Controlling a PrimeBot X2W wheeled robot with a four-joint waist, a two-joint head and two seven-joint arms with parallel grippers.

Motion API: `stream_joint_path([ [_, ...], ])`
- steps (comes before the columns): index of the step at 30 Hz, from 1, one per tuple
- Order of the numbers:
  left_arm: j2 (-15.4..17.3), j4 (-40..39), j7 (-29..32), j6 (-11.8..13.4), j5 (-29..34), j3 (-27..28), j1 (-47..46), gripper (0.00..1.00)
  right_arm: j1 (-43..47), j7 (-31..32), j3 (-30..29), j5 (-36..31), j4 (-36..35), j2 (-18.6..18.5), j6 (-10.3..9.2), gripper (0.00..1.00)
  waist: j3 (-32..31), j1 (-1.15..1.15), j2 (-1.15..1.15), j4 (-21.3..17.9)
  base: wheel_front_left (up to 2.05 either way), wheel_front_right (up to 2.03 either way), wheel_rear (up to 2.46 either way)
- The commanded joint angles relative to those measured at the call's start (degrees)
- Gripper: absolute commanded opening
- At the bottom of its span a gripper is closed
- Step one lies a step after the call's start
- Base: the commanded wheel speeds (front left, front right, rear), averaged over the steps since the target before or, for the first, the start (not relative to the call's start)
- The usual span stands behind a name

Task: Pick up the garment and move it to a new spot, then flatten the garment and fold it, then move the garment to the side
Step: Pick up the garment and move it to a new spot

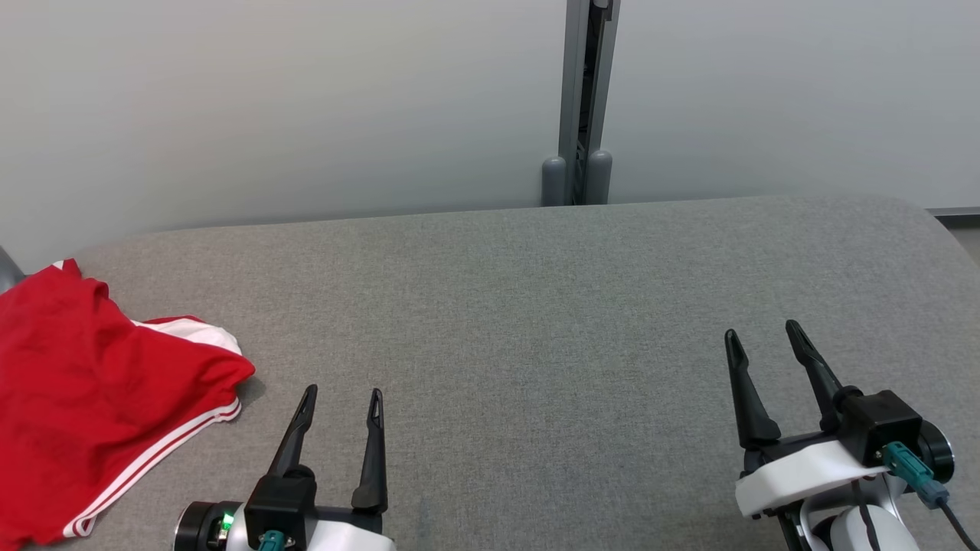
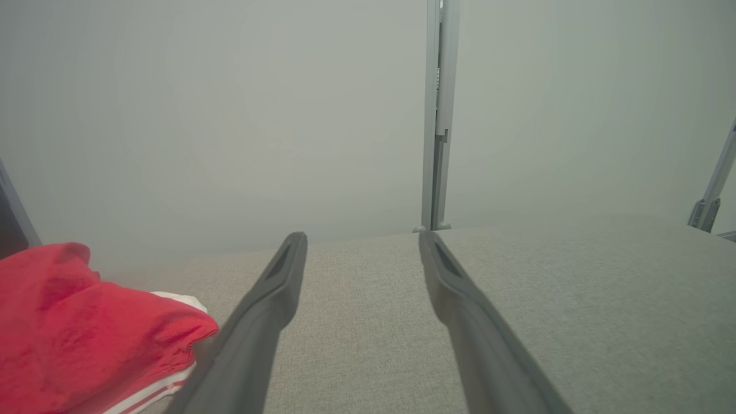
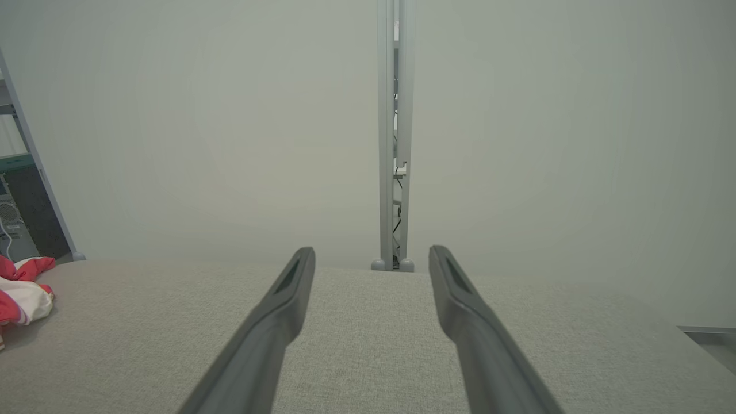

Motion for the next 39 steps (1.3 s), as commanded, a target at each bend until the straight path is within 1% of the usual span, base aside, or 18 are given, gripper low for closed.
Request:
stream_joint_path([
  [1, 0.2, 0.0, -0.2, 0.1, -0.1, 0.1, 0.1, 1.0, -0.3, -0.4, 0.1, 0.1, -0.1, -0.5, 0.1, 1.0, 0.0, 0.0, 0.0, 0.0, 0.0, 0.0, 0.0],
  [11, 0.2, 0.3, -0.2, -0.4, -0.4, -0.2, -0.3, 1.0, 0.4, -0.4, 0.1, 0.8, 0.1, -0.5, 0.1, 1.0, -0.2, 0.0, 0.0, 0.2, 0.0, 0.0, 0.0],
  [18, 0.2, 0.3, -0.2, -0.1, -0.4, -0.5, 0.0, 1.0, 1.4, -0.4, 0.8, 0.2, 0.0, -0.5, 0.1, 1.0, -0.5, 0.0, 0.0, 3.8, 0.0, 0.0, 0.0],
  [22, 0.2, 0.4, -0.2, -0.4, 0.1, -0.5, 0.6, 1.0, 1.8, -0.4, 1.2, 0.7, -0.5, -0.5, 0.1, 1.0, -0.6, 0.0, 0.0, 7.0, 0.0, 0.0, 0.0],
  [26, 0.2, 0.4, -0.2, -0.7, 0.7, -0.3, 0.9, 1.0, 2.7, -0.3, 1.5, 1.3, -0.8, -0.5, 0.1, 1.0, -0.8, 0.0, 0.0, 11.1, 0.0, 0.0, 0.0],
  [27, 0.2, 0.4, -0.2, -0.9, 0.9, -0.2, 0.9, 1.0, 2.8, -0.3, 1.4, 1.4, -0.9, -0.5, 0.1, 1.0, -0.8, 0.0, 0.0, 12.3, 0.0, 0.0, 0.0],
  [28, 0.2, 0.4, -0.2, -1.0, 1.4, 0.2, 1.1, 1.0, 3.2, -0.3, 1.7, 1.6, -1.0, -0.5, 0.1, 1.0, -0.9, 0.0, 0.0, 14.7, 0.0, 0.0, 0.0],
  [32, 0.2, 0.3, -0.2, -1.5, 2.3, 1.4, 1.6, 1.0, 3.7, -0.3, 2.4, 2.5, -1.3, -0.5, 0.1, 1.0, -1.2, 0.0, 0.0, 19.2, 0.0, 0.0, 0.0],
  [39, 0.3, 0.1, -0.2, -2.3, 4.0, 3.4, 2.4, 1.0, 3.7, -0.3, 3.9, 4.0, -1.6, -0.5, 0.1, 1.0, -1.8, 0.0, 0.0, 25.1, 0.0, 0.0, 0.0],
])
